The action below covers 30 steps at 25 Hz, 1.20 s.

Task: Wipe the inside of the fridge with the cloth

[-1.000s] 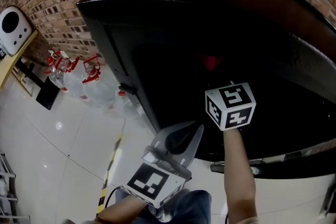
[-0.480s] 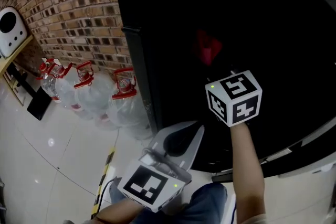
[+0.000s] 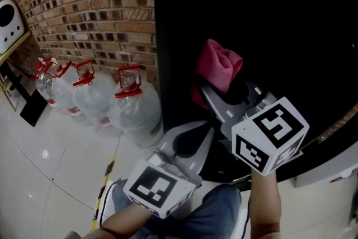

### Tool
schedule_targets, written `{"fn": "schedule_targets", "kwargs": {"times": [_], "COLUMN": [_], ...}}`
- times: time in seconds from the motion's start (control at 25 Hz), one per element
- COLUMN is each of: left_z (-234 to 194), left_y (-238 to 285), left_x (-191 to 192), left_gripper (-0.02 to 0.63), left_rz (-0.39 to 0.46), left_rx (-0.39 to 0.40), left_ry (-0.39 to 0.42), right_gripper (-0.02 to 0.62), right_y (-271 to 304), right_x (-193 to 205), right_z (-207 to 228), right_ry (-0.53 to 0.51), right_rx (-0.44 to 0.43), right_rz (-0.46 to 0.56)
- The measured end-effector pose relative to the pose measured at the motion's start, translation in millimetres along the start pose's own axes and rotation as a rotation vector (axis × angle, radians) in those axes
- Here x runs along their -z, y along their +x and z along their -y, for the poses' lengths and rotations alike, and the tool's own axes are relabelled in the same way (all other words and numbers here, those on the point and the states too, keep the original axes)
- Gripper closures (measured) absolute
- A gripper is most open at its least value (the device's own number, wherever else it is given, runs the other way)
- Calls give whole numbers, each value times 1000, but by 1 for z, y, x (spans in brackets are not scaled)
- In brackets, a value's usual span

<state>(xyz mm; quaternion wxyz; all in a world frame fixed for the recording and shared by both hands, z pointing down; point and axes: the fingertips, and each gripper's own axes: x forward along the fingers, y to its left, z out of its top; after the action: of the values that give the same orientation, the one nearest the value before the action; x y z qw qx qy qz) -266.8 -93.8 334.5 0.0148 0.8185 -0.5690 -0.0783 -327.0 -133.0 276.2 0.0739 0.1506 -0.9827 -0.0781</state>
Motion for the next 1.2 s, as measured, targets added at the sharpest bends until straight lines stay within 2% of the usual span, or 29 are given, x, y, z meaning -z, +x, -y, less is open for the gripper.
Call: {"fn": "schedule_targets", "kwargs": {"times": [0.24, 0.48, 0.76, 1.04, 1.2], "left_z": [-11, -15, -15, -21, -22], "left_y": [-7, -7, -8, -12, -18], "left_x": [13, 20, 14, 12, 7], "left_gripper": [627, 627, 627, 627, 627], "left_rz": [24, 40, 47, 37, 43], "left_rx": [-20, -26, -40, -74, -83], "left_ry": [-8, -19, -1, -7, -7], "right_gripper": [531, 531, 531, 530, 531], "right_y": [-11, -9, 13, 64, 78], "right_x": [6, 6, -13, -54, -75], "right_z": [-28, -17, 81, 164, 189], "right_ry": [-10, -28, -17, -37, -38], "right_rx": [-49, -17, 181, 288, 349], "right_rz": [31, 52, 81, 43, 44]}}
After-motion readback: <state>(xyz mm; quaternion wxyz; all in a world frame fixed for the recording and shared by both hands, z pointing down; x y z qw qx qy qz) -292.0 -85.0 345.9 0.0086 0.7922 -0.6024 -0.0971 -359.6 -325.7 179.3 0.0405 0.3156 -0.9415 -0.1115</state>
